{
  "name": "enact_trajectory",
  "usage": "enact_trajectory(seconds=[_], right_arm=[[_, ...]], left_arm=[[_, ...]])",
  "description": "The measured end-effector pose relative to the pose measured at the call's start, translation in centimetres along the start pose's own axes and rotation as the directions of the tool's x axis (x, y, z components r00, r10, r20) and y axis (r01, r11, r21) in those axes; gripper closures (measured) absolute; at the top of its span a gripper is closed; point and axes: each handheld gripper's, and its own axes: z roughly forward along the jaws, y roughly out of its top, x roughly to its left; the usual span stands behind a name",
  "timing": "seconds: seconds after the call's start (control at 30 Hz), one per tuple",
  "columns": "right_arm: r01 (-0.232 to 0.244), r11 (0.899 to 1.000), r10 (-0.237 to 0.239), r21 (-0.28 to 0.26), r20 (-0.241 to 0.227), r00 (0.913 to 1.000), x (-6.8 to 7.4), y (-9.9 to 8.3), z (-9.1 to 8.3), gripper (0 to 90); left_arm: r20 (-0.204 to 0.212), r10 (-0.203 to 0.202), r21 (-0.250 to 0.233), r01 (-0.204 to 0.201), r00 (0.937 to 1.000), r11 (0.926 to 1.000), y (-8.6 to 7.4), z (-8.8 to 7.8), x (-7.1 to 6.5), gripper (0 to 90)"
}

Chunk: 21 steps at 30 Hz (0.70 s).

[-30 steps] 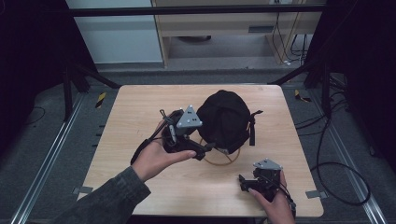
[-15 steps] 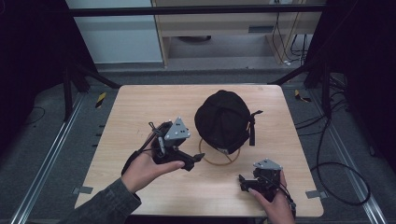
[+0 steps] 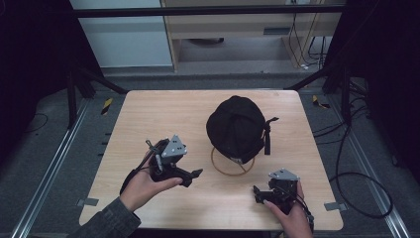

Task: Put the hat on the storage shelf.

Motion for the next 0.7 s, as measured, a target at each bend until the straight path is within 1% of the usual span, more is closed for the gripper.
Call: enact_trajectory(seconds=[0.13, 0.2, 0.37, 0.47, 0.53, 0.7], right_arm=[[-0.001, 1.000, 0.001, 0.000, 0.000, 1.0000, 0.0, 0.0, 0.0, 0.4], [-0.001, 1.000, 0.001, 0.000, 0.000, 1.0000, 0.0, 0.0, 0.0, 0.4], [-0.003, 1.000, 0.003, 0.001, 0.000, 1.0000, 0.0, 0.0, 0.0, 0.4], [-0.001, 1.000, 0.001, 0.000, 0.000, 1.0000, 0.0, 0.0, 0.0, 0.4], [0.000, 1.000, 0.000, 0.000, 0.000, 1.0000, 0.0, 0.0, 0.0, 0.4], [-0.001, 1.000, 0.001, 0.000, 0.000, 1.0000, 0.0, 0.0, 0.0, 0.4]], left_arm=[[-0.013, -0.026, 0.016, 0.026, 0.9996, 0.9995, -1.8, 0.3, 0.8, 7.2], [-0.030, -0.027, 0.029, 0.028, 0.9992, 0.9992, -2.6, 0.4, 1.2, 7.3], [-0.045, -0.048, 0.060, 0.051, 0.9979, 0.9969, -4.8, 0.9, 2.2, 7.2], [-0.053, -0.068, 0.074, 0.072, 0.9963, 0.9947, -6.1, 1.2, 2.8, 7.2], [-0.056, -0.093, 0.080, 0.097, 0.9941, 0.9920, -7.1, 1.4, 3.3, 7.2], [-0.078, -0.123, 0.105, 0.131, 0.9893, 0.9858, -9.3, 1.6, 4.2, 7.2]])
